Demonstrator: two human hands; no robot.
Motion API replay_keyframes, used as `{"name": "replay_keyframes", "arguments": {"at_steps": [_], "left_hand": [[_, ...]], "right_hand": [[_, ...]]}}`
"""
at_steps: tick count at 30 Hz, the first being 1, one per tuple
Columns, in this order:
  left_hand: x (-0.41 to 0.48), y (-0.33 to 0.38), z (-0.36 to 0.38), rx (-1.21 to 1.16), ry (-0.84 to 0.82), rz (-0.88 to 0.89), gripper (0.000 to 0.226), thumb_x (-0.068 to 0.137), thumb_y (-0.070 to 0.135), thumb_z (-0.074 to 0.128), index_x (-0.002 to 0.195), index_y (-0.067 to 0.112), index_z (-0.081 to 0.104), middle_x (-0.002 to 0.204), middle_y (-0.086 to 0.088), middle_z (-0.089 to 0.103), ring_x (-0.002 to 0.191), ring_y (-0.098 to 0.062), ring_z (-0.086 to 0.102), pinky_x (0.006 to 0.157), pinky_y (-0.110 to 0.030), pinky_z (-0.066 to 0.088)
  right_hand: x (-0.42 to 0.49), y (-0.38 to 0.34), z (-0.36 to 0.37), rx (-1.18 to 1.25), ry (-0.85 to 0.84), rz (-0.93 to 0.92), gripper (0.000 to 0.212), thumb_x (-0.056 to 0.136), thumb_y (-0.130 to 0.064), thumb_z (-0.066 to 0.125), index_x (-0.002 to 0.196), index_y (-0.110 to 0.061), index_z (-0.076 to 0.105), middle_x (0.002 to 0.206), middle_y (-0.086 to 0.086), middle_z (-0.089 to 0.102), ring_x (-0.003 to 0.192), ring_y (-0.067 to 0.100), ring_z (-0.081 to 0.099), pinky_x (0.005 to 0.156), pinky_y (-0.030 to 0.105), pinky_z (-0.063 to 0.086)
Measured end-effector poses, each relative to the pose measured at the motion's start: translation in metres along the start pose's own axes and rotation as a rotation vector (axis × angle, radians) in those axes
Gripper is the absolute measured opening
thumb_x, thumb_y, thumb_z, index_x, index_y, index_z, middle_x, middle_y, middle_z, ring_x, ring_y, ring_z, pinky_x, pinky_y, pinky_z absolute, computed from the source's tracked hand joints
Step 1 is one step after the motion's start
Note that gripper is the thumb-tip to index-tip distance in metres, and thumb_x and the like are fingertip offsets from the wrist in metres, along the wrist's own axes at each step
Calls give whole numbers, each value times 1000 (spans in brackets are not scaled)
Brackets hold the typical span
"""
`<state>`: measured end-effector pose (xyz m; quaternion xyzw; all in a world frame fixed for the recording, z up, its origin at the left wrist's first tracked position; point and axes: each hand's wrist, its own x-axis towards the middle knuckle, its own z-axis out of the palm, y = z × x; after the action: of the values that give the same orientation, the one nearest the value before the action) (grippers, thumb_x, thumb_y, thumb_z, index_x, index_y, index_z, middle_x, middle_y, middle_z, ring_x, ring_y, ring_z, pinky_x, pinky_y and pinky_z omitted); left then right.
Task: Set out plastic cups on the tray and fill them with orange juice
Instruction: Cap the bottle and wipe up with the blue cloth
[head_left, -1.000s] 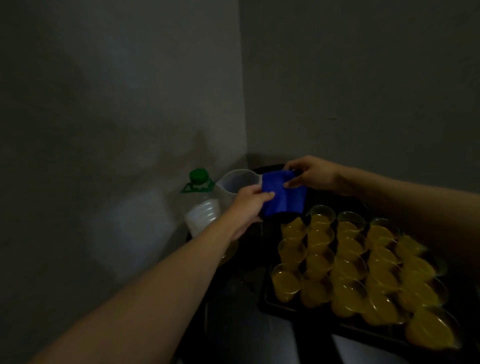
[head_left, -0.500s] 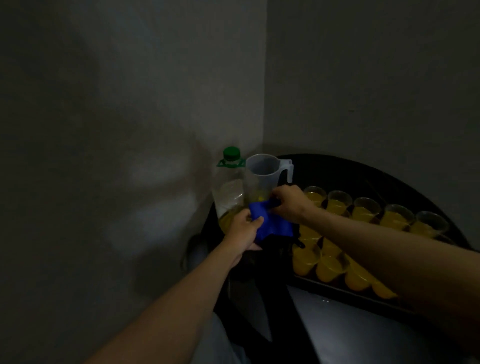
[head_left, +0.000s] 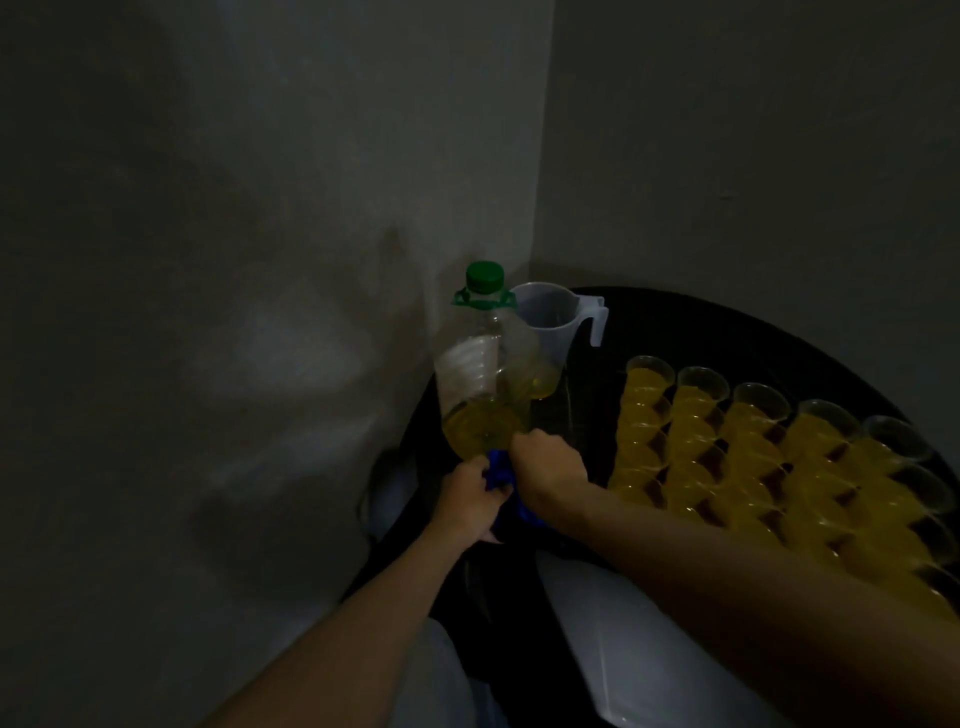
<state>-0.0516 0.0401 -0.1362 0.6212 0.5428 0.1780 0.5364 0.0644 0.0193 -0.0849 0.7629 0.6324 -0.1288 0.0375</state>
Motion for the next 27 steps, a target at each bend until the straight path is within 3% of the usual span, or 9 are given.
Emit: {"name": "replay_keyframes", "arguments": {"at_steps": [4, 8, 12, 15, 18, 19, 22, 23, 27], "left_hand": [[9, -19, 5, 214, 85, 153, 25, 88, 14, 75, 110, 14, 62, 104, -7, 69, 99, -26, 68, 82, -38, 56], [3, -44, 5, 675, 145, 390, 46, 88, 23, 74, 130, 14, 57, 129, -4, 56, 116, -24, 57, 92, -37, 52], [-7, -67, -3, 1010, 37, 695, 53, 92, 28, 49, 139, 4, 59, 145, -14, 56, 134, -33, 54, 108, -44, 48], [-15, -69, -8, 1180, -70, 747, 66, 91, 38, 35, 145, 4, 51, 154, -13, 46, 146, -25, 38, 118, -48, 35], [-18, -68, -7, 1175, -280, 687, 74, 96, 44, 19, 161, 8, 7, 167, -8, -5, 153, -16, -11, 123, -37, -13], [-18, -67, -6, 1157, -331, 663, 73, 100, 43, 20, 161, 11, -3, 166, -5, -15, 151, -14, -20, 122, -32, -17], [-13, -63, 1, 1107, -354, 628, 76, 100, 37, 28, 160, 14, -12, 166, -5, -22, 151, -12, -25, 122, -27, -17], [-12, -59, 3, 1081, -374, 617, 77, 101, 35, 32, 160, 13, -12, 166, -5, -22, 152, -13, -24, 121, -27, -17], [3, -49, 3, 1028, -456, 579, 80, 101, 29, 40, 160, 15, -12, 167, -4, -20, 152, -13, -22, 124, -27, -13]], "right_hand": [[1, 1, 22, 5, 40, 19, 35, 90, -17, 68, 121, -7, 53, 123, 13, 59, 109, 32, 62, 81, 37, 48], [-7, 4, 52, -156, 65, -56, 71, 91, -34, 67, 146, -2, 35, 150, 21, 37, 140, 36, 36, 114, 42, 33], [-29, 4, 87, -246, 37, -123, 66, 103, -38, 9, 157, -1, -2, 163, 27, -5, 152, 39, -7, 125, 49, 6], [-45, 6, 117, -126, 35, -74, 91, 94, -53, -23, 156, 1, 16, 161, 26, 11, 152, 38, 5, 124, 48, 12], [-56, 5, 132, -57, 41, -13, 76, 103, -50, 11, 143, 4, 47, 150, 25, 43, 143, 35, 33, 119, 44, 27], [-59, 1, 134, -37, 38, -14, 72, 101, -48, 21, 145, 6, 43, 152, 28, 38, 145, 37, 28, 120, 45, 24], [-61, -3, 131, -81, 3, 27, 78, 102, -44, 21, 148, 7, -16, 155, 30, -22, 142, 40, -26, 121, 50, -7], [-60, -5, 129, -98, -32, 66, 81, 103, -45, 20, 143, 7, -26, 152, 28, -31, 137, 40, -34, 119, 50, -12], [-52, -9, 124, -116, -51, 109, 90, 100, -55, 21, 145, 5, -29, 153, 28, -35, 141, 40, -35, 118, 50, -17]]}}
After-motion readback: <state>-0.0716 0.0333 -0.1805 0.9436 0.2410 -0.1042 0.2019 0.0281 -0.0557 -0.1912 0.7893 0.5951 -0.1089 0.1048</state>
